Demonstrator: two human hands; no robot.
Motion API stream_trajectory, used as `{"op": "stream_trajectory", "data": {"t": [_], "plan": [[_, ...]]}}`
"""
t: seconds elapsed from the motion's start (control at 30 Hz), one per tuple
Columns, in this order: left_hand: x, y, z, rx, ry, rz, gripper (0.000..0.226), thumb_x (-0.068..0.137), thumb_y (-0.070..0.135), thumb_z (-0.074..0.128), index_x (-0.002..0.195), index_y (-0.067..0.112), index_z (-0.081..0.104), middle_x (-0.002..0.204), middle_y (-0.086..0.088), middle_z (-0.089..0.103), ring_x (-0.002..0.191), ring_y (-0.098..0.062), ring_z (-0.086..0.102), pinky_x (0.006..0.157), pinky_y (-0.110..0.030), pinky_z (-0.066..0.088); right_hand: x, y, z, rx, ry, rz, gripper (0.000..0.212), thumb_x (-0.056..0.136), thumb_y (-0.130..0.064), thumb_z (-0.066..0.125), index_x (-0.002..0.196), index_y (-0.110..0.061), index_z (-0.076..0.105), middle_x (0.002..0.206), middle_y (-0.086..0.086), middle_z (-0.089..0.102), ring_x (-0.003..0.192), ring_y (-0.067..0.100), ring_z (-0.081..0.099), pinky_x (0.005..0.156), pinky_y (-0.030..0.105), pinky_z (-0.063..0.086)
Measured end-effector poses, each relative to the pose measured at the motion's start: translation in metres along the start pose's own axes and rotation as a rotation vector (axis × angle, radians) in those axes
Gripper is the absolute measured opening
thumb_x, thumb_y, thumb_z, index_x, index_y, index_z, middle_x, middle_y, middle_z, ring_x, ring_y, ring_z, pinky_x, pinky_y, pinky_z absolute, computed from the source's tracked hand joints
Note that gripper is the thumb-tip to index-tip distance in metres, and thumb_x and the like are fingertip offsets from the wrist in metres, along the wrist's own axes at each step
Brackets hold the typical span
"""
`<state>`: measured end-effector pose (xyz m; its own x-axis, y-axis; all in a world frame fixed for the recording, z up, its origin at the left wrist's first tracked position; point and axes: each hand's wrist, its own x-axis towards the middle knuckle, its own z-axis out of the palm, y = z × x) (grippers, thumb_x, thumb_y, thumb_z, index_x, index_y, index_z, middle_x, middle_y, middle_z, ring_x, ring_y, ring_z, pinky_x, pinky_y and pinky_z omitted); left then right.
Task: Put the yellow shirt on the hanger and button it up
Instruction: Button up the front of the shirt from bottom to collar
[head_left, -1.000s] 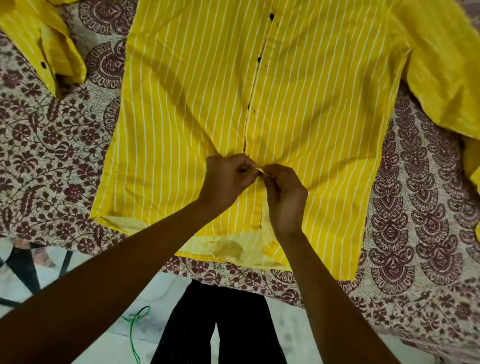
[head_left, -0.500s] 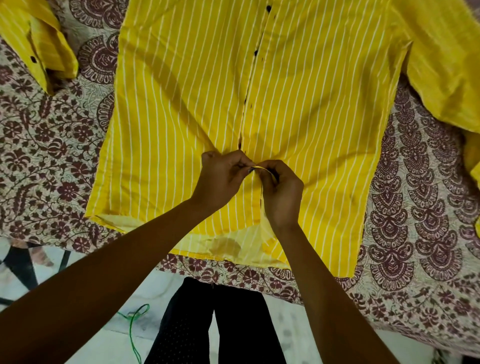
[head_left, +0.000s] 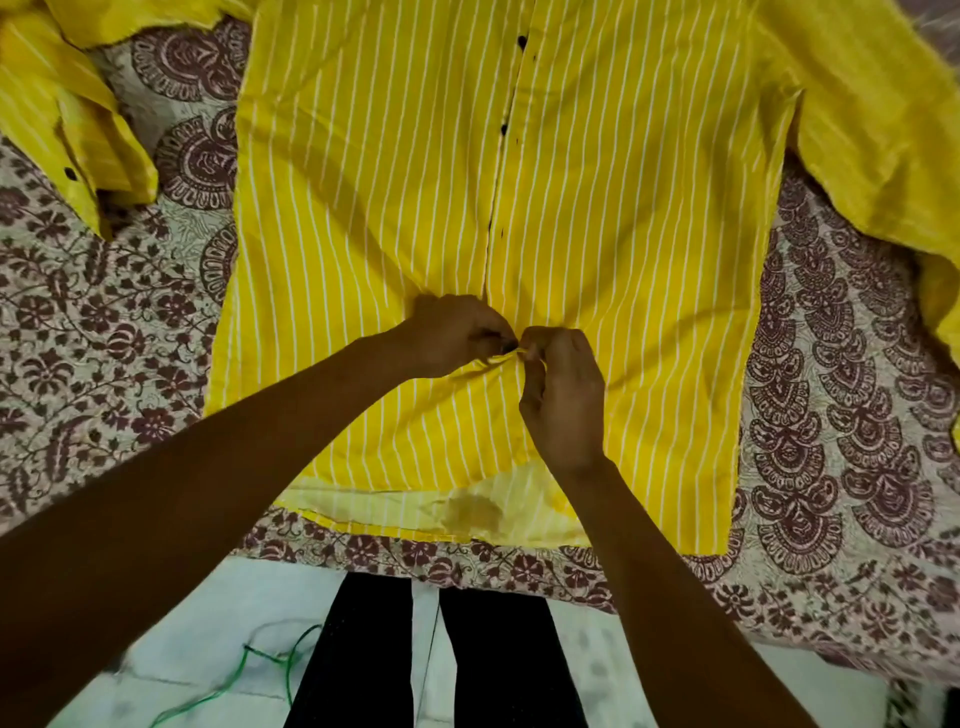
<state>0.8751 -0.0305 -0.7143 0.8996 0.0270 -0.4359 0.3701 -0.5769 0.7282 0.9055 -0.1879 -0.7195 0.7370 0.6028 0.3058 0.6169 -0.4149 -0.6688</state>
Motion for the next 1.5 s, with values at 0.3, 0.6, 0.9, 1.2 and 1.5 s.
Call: {"op": "stream_trajectory", "data": {"t": [0.3, 0.6, 0.9, 1.2, 1.5], "plan": [[-0.027, -0.011, 0.012, 0.411, 0.463, 0.254, 0.023, 0.089, 0.031, 0.045, 0.100, 0.027, 0.065, 0.104, 0.006, 0.068, 0.108, -0.016, 0.051, 0.088, -0.036, 0.020, -0.016, -0.028, 0.008, 0.236, -0.199, 0.372, 0.016, 0.082, -0.016, 0.067, 0.085, -0.019, 0.051, 0.072, 0.003, 0.063, 0.061, 0.012, 0.058, 0.058, 0.027, 0.046], [-0.139, -0.133, 0.011, 0.823, -0.030, 0.572, 0.068, 0.083, 0.072, 0.037, 0.136, 0.029, 0.043, 0.147, -0.016, 0.036, 0.136, -0.035, 0.032, 0.105, -0.056, 0.029, -0.042, -0.018, -0.014, 0.008, -0.043, 0.997, 0.022, 0.087, -0.032, 0.064, 0.081, -0.011, 0.068, 0.070, 0.005, 0.067, 0.067, 0.020, 0.065, 0.066, 0.038, 0.051], [-0.182, -0.140, -0.006, 0.511, -0.021, 0.391, 0.043, 0.091, 0.066, 0.018, 0.091, 0.040, 0.052, 0.091, 0.024, 0.051, 0.085, -0.001, 0.054, 0.080, -0.020, 0.042, -0.040, -0.072, -0.017, -0.357, -0.631, 0.650, 0.043, 0.082, -0.050, 0.061, 0.114, -0.023, 0.054, 0.090, 0.005, 0.068, 0.086, 0.029, 0.064, 0.064, 0.032, 0.043], [-0.194, -0.168, -0.051, 0.680, -0.065, 0.598, 0.039, 0.091, 0.051, 0.041, 0.107, 0.019, 0.056, 0.107, -0.005, 0.060, 0.101, -0.020, 0.049, 0.086, -0.035, 0.036, -0.052, -0.096, -0.007, -0.247, -0.638, 0.833, 0.036, 0.084, -0.054, 0.059, 0.103, -0.024, 0.061, 0.093, -0.004, 0.066, 0.085, 0.014, 0.062, 0.064, 0.025, 0.044], [-0.192, -0.160, -0.049, 0.617, -0.138, 0.521, 0.020, 0.072, 0.025, 0.048, 0.092, 0.023, 0.047, 0.082, 0.002, 0.062, 0.073, -0.016, 0.057, 0.067, -0.027, 0.038, -0.054, -0.076, 0.011, -0.259, -0.690, 0.565, 0.029, 0.076, -0.041, 0.070, 0.080, -0.021, 0.049, 0.075, -0.005, 0.052, 0.073, 0.018, 0.052, 0.052, 0.026, 0.028]]}}
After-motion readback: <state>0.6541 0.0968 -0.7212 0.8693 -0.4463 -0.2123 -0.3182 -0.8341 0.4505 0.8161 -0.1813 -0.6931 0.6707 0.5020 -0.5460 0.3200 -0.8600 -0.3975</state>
